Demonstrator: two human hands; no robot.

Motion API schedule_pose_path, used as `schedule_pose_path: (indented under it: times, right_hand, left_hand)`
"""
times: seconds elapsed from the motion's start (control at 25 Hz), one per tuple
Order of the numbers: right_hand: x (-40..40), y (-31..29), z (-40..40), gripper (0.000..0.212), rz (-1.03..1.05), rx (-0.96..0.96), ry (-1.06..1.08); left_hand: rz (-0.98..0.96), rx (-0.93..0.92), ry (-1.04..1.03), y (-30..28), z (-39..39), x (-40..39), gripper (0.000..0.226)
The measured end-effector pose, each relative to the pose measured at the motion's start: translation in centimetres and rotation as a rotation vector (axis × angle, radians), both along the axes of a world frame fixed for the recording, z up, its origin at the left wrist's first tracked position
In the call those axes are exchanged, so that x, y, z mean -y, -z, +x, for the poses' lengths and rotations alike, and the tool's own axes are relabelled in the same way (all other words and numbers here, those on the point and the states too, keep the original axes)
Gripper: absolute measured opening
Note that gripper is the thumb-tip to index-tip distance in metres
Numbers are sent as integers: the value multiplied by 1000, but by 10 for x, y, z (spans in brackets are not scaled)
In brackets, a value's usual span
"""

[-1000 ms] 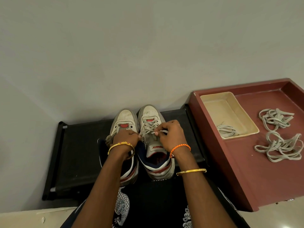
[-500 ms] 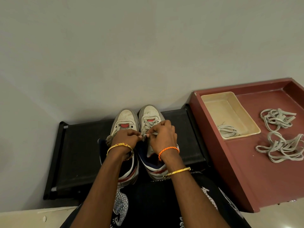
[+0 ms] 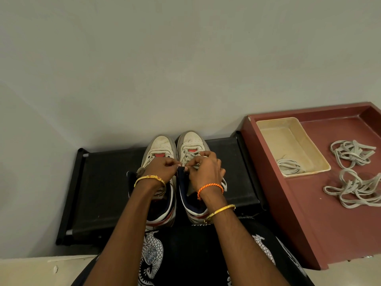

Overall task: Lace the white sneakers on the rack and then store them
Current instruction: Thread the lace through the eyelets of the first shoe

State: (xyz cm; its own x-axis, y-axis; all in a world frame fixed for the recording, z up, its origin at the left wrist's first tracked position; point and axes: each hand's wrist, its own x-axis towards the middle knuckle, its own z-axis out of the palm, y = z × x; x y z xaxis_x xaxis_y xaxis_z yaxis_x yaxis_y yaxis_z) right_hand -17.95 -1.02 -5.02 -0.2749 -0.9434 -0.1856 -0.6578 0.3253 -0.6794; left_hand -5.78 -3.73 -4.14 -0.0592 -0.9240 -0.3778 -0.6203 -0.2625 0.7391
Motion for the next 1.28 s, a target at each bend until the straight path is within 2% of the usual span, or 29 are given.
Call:
schedule_pose_path:
  times: [0.12,0.24,0.32,0.36,0.4,0.52,0.6,0.68,0.76,0.8,0.84,0.96,1.0,1.04,1.12,1.28]
  right_hand:
    - [0,1,-1,28,22,12,29]
    - [-4,0,-9,52,50,-35,18]
    - [-8,-1,-15,62,65,-17,68]
    - [-10,-2,-16,65,69,-15,97]
    - [-11,-2,-16,67,72,-22,120]
    - [-12,-3,-14,70,71,-36,162]
    - [-12,-3,-13,71,68,-20,189]
    - [-12,-2,-14,71,72,-2,207]
    - [-12,0,-15,67,84,27,213]
    - [-11,0,-16,66,91,52,217]
    - [-11,1,-17,64,98,89,222]
    - [-9,3,-22,58,135,243,256]
    - [-9,4,-24,55,153,296,272]
    - [-8,5,-26,51,168,341,285]
    - [-7,7,-31,41,165,394,292]
    - [-11,6,-42,14,67,386,271]
  left_hand:
    - [-49,68,67,6,2,2,18]
    - [-180,366,58,2,-1,-3,18]
    - [-344,507,-79,-11,2,-5,20]
    - [-423,464,-188,-19,8,-4,20]
    - [-464,337,-321,-29,15,-3,19]
    - [-457,-263,-666,-70,37,-6,18]
    - [-474,-580,-802,-98,55,-10,25]
    - [-467,-727,-874,-113,68,-10,25]
    - [-365,-651,-841,-106,66,-8,18]
    - [-310,-527,-767,-95,56,-8,15]
    - [-269,-337,-636,-81,43,-11,18]
    - [-135,383,-40,-31,4,-18,30]
    - [-89,525,69,-23,-5,-20,31]
    - [-58,590,119,-18,-9,-20,31]
    - [-52,576,101,-14,-10,-16,29]
    - [-181,341,-113,-19,-4,-11,15]
